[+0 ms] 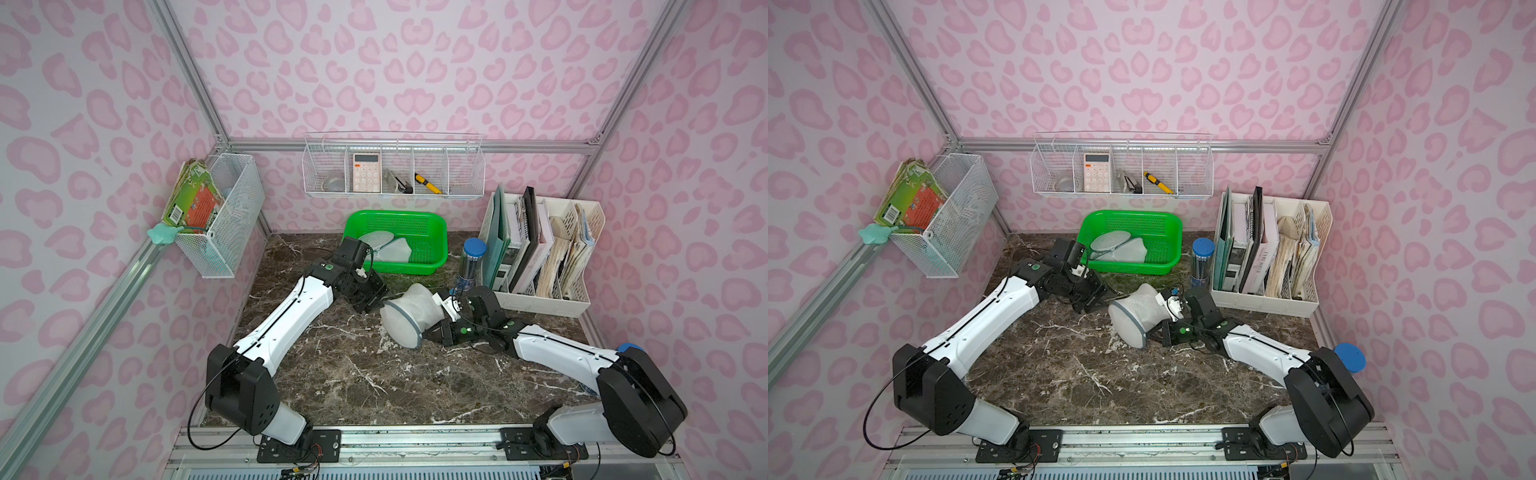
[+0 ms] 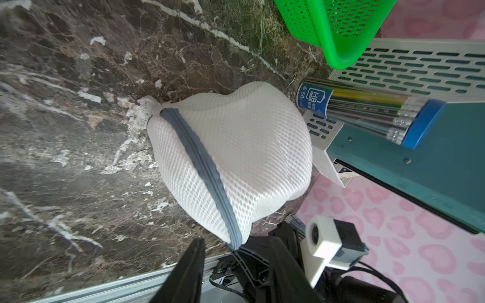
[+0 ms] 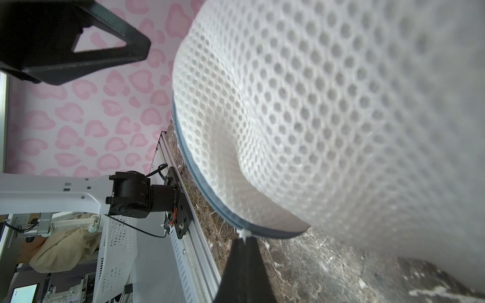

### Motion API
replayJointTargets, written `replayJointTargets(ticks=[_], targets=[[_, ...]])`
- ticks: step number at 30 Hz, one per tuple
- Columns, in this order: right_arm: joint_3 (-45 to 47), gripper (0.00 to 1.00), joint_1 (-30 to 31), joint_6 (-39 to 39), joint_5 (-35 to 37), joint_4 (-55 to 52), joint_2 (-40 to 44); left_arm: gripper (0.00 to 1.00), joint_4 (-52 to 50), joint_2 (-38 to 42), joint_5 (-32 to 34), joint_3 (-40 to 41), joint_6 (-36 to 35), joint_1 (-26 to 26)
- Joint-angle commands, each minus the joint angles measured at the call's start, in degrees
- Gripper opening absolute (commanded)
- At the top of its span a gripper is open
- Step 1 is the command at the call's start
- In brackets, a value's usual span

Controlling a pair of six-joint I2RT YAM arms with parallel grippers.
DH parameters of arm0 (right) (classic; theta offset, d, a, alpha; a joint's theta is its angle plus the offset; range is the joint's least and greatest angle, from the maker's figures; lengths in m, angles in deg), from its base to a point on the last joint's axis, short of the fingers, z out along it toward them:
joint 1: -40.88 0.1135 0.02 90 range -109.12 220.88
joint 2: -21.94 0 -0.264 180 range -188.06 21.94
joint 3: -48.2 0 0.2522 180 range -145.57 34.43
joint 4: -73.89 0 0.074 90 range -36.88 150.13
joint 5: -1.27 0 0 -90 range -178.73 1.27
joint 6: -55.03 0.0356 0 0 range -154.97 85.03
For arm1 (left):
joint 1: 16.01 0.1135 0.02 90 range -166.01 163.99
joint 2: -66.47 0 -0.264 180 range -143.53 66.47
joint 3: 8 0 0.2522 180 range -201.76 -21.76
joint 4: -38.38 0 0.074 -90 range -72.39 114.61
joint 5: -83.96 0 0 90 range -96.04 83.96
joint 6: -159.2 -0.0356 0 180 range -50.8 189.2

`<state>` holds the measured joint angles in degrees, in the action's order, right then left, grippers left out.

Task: Turn the laundry bag inside out
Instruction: Zip the zipper on the laundry bag.

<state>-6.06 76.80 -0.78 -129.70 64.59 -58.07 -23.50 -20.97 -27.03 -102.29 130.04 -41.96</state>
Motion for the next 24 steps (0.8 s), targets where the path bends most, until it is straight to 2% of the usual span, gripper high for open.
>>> replayJointTargets(ticks=[1,8,14,16,19,21,22,24], targets=[[-0.79,0.00,0.31,-0.19,0.33,-0.43,-0.40,0.44,-7.95,-0.97,5.51,-1.55,-5.19,-4.03],[-2.06,0.00,1.34,-0.19,0.28,-0.35,-1.51,0.42,-5.06,-7.67,4.49,-2.36,-3.04,-11.23],[-1.79,0.00,2.02,-0.14,0.54,-0.43,-1.28,0.42,-3.70,-10.77,4.63,-4.83,-2.26,-12.37],[-1.62,0.00,2.05,-0.14,0.54,-0.51,-1.03,0.38,-3.44,-11.53,4.32,-5.07,-2.39,-12.58],[-1.46,0.00,2.05,-0.34,0.58,-0.77,-0.77,0.16,-2.77,-12.53,3.24,-4.67,-1.89,-12.55],[-1.27,0.00,1.82,-0.58,0.71,-1.04,-0.55,0.05,-3.05,-12.19,3.61,-4.77,-1.44,-12.46],[-0.95,0.00,1.70,-0.62,0.52,-1.04,-0.42,0.01,-3.36,-11.99,3.88,-4.79,-1.26,-12.17],[0.06,0.00,0.86,-0.62,0.37,-0.87,-0.10,0.00,-3.74,-10.84,3.83,-4.43,-0.69,-10.68]])
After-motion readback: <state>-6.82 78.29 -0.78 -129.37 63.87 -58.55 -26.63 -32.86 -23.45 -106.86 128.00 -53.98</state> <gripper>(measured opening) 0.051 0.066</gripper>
